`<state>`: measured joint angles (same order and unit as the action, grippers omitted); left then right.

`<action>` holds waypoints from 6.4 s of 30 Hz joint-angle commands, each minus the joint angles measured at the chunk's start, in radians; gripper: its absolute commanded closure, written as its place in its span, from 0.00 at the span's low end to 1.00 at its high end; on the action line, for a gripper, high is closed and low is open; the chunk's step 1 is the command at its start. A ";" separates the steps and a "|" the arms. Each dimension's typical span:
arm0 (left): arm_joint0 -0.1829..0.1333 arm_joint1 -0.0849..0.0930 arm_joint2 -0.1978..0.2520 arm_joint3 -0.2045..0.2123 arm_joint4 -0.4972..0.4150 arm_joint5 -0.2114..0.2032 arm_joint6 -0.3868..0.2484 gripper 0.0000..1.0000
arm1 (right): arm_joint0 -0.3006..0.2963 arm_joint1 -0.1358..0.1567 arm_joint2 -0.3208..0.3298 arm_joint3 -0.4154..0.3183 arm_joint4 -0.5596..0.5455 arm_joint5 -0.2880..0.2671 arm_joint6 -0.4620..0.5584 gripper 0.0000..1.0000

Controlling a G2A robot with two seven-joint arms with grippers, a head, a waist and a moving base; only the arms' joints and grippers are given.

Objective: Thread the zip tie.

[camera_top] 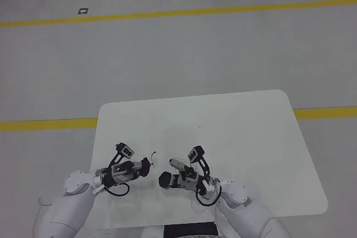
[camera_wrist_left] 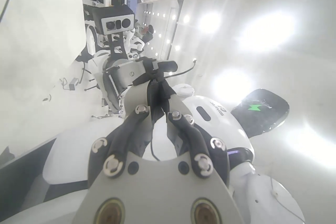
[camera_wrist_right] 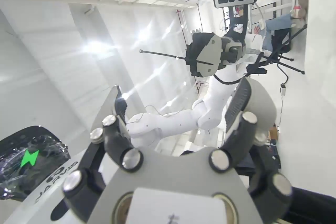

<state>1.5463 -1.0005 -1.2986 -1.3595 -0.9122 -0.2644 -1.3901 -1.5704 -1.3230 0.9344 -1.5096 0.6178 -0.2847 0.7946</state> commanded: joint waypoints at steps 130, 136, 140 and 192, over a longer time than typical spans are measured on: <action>0.000 0.000 0.000 0.000 0.000 0.000 0.000 1.00 | 0.085 -0.063 -0.115 0.173 0.240 0.040 -0.021 0.78; 0.000 0.000 0.000 0.000 0.000 0.000 0.000 1.00 | 0.095 -0.069 -0.121 0.180 0.249 0.035 -0.018 0.84; 0.000 0.000 0.000 0.000 0.000 0.000 0.000 1.00 | 0.099 -0.071 -0.121 0.185 0.247 0.024 -0.017 0.99; 0.000 0.000 0.000 0.000 0.000 0.000 0.000 1.00 | 0.028 -0.040 -0.017 0.167 0.221 0.005 -0.012 1.00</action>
<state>1.5464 -1.0005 -1.2989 -1.3593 -0.9118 -0.2645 -1.3900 -1.5421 -1.3630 0.9162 -1.3437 0.8382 -0.2791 0.7829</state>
